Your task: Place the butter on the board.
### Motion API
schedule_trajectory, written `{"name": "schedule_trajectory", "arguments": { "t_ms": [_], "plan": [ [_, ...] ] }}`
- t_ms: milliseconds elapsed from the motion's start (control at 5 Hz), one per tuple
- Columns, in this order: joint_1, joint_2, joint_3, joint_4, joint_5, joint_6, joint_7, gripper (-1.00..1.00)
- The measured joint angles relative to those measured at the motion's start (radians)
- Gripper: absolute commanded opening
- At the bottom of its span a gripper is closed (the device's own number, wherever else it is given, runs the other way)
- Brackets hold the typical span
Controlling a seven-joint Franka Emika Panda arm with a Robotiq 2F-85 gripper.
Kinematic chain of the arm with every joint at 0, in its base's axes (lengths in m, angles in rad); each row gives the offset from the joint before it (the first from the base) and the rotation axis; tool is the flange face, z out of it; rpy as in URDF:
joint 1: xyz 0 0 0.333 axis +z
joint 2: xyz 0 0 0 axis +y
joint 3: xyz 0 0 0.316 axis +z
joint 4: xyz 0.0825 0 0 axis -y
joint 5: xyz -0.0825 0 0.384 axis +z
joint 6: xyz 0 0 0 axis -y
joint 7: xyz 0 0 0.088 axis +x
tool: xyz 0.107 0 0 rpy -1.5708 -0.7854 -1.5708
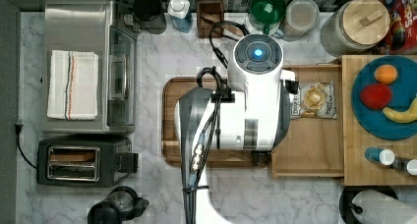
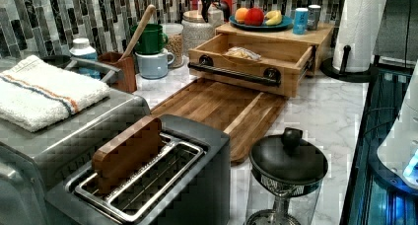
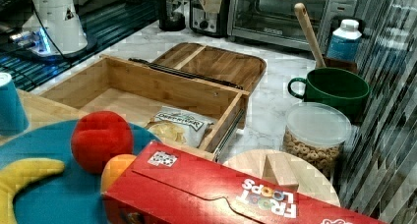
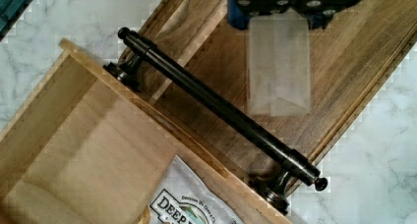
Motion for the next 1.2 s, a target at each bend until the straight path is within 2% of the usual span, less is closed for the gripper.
{"name": "schedule_trajectory", "arguments": {
  "t_ms": [600,800,1200],
  "plan": [
    [-0.011,0.016,0.002,-0.054,-0.01,0.03,0.036,-1.0],
    [-0.005,0.005,0.002,-0.102,-0.009,0.074,0.161,-1.0],
    [0.0,-0.092,0.062,-0.281,-0.034,0.147,0.512,-1.0]
  ]
}}
